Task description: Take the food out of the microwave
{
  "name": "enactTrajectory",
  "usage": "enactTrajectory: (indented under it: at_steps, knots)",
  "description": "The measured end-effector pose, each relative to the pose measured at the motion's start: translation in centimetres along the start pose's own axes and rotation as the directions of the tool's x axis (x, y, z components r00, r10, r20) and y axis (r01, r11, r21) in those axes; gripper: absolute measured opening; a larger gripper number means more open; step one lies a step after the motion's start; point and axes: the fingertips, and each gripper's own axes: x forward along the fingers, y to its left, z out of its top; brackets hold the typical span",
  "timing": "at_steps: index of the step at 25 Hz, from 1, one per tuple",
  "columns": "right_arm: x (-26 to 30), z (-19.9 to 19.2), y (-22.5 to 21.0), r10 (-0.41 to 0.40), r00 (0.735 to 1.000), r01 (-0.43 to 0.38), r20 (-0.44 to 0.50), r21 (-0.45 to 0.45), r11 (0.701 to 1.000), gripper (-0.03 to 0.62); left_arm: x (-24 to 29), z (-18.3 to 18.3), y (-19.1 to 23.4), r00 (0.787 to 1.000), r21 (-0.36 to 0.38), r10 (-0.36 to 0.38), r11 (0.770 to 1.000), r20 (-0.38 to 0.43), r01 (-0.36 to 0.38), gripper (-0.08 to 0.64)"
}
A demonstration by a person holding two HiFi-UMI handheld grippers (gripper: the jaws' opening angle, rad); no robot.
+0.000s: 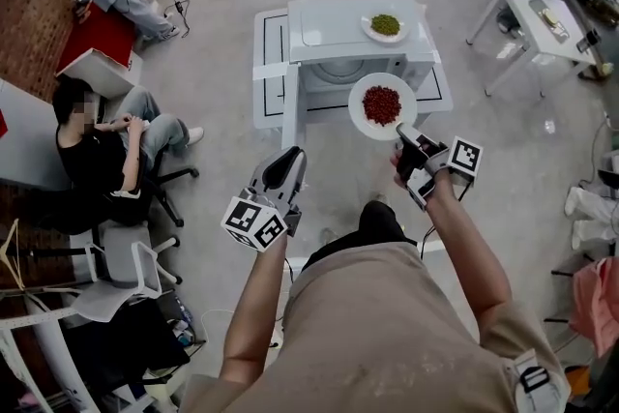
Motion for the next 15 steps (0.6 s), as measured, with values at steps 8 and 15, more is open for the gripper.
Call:
enactTrajectory:
  at_steps: [8, 15]
  knots:
    - [-5.4, 2.8, 2.0, 0.028, 1.000, -0.028, 0.008, -0.032, 0.999, 0.018, 2.3, 0.2, -2.1, 1.000, 0.042, 0.011, 0.999, -0.003, -0.011, 0.029]
    - [-11.4, 6.4, 1.7, 0.008, 1.000, -0.008, 0.010, -0.065, 0.998, 0.018, 5.0, -0.8, -5.4, 0.999, 0.037, 0.044, 0.998, 0.006, -0.044, 0.029]
